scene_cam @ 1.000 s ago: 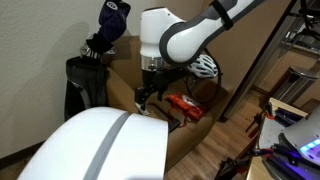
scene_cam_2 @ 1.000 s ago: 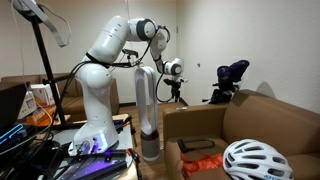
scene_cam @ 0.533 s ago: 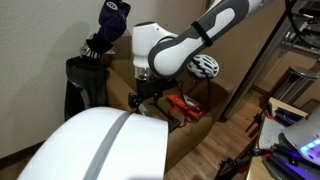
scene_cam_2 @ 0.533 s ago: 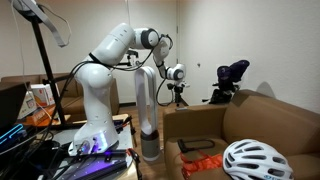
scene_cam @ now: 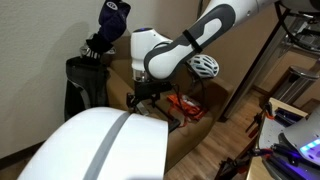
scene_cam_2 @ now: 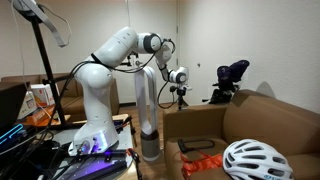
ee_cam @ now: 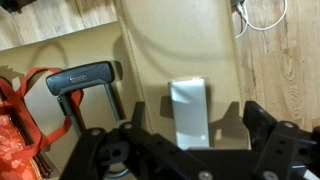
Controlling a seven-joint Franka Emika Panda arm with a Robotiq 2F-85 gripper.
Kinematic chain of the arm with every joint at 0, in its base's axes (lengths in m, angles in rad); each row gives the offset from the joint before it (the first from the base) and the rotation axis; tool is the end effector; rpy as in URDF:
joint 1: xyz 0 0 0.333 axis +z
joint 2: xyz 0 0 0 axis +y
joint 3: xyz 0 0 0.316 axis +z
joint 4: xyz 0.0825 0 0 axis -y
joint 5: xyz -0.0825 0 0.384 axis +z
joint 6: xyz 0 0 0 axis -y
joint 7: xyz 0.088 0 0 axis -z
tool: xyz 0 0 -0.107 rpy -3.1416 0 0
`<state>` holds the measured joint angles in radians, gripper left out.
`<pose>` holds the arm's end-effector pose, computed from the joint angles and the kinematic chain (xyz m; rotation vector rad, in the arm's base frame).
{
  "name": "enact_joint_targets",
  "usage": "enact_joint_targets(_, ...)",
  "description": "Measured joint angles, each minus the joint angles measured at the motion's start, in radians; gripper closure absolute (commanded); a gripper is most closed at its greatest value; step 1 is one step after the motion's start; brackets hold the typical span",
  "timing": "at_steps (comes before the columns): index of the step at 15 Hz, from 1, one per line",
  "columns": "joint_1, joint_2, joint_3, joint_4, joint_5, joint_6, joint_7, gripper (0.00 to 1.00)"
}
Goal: Move the remote from the armrest to the top of the white object
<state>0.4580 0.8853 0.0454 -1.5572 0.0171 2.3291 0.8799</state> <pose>0.5995 0.3264 0.1126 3.0382 -0.6216 -0.1821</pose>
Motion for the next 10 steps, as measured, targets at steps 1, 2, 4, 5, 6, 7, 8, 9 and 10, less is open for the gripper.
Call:
enact_joint_targets(1,0.0,0.005,0.0,0.005,0.001,0.003,0.0,0.0)
enact_joint_targets(2,0.0,0.007,0.0,0.007,0.001,0.007,0.0,0.0)
enact_joint_targets(4,-0.001,0.01,0.0,0.007,0.001,0.013,0.0,0.0)
enact_joint_targets(5,-0.001,0.012,0.0,0.007,0.001,0.016,0.0,0.0)
enact_joint_targets(6,-0.001,0.013,0.0,0.007,0.001,0.017,0.0,0.16)
enact_joint_targets(7,-0.001,0.014,0.0,0.007,0.001,0.017,0.0,0.27)
enact_joint_targets(8,-0.001,0.015,-0.002,0.007,0.001,0.018,0.0,0.33)
enact_joint_targets(9,-0.001,0.017,-0.004,0.006,0.001,0.021,0.0,0.41)
enact_joint_targets(10,-0.001,0.02,-0.007,0.006,0.001,0.024,0.0,0.47)
